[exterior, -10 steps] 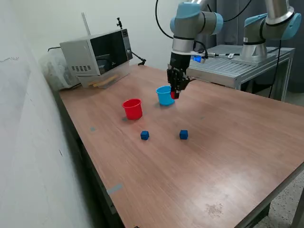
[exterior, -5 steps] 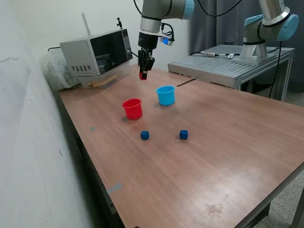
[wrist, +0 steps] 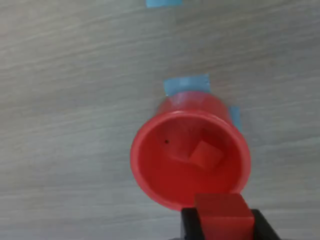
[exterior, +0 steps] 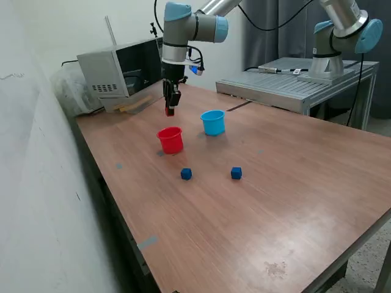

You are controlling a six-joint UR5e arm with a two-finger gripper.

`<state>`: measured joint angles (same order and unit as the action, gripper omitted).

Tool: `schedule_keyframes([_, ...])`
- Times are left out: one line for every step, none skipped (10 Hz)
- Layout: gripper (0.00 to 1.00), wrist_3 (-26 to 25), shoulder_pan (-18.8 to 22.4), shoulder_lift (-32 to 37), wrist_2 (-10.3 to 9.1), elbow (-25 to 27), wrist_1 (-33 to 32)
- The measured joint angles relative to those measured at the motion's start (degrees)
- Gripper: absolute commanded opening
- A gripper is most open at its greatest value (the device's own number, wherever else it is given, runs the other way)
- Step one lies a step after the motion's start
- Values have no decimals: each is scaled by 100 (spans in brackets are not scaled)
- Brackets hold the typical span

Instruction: Place red objects in the red bin, and blue objects in the blue bin.

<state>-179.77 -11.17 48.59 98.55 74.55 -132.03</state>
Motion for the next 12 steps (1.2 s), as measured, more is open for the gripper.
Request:
schedule_keyframes([0,12,-19,-159,-1,-124,2])
schedule_keyframes([0,19,-36,-284,-2,-211,3])
schedule_keyframes([0,23,-55,-375,-2,-266,3])
schedule_keyframes([0,26,-75,-440,-1,-288,4])
schedule_keyframes([0,27,-93,-480,1,-285,6])
schedule_keyframes([100,30,-104,-503,4,-273,7])
schedule_keyframes([100,31,-104,-516,7,-261,8])
schedule_keyframes([100,32,-98,-524,9,-250,9])
schedule_keyframes([100,34,-88,-526,10,-241,10])
schedule_keyframes([100,34,-69,-526,10,-237,10])
schedule_keyframes([100,34,-37,-524,8,-235,10])
schedule_keyframes([100,84,17,-517,-3,-233,9])
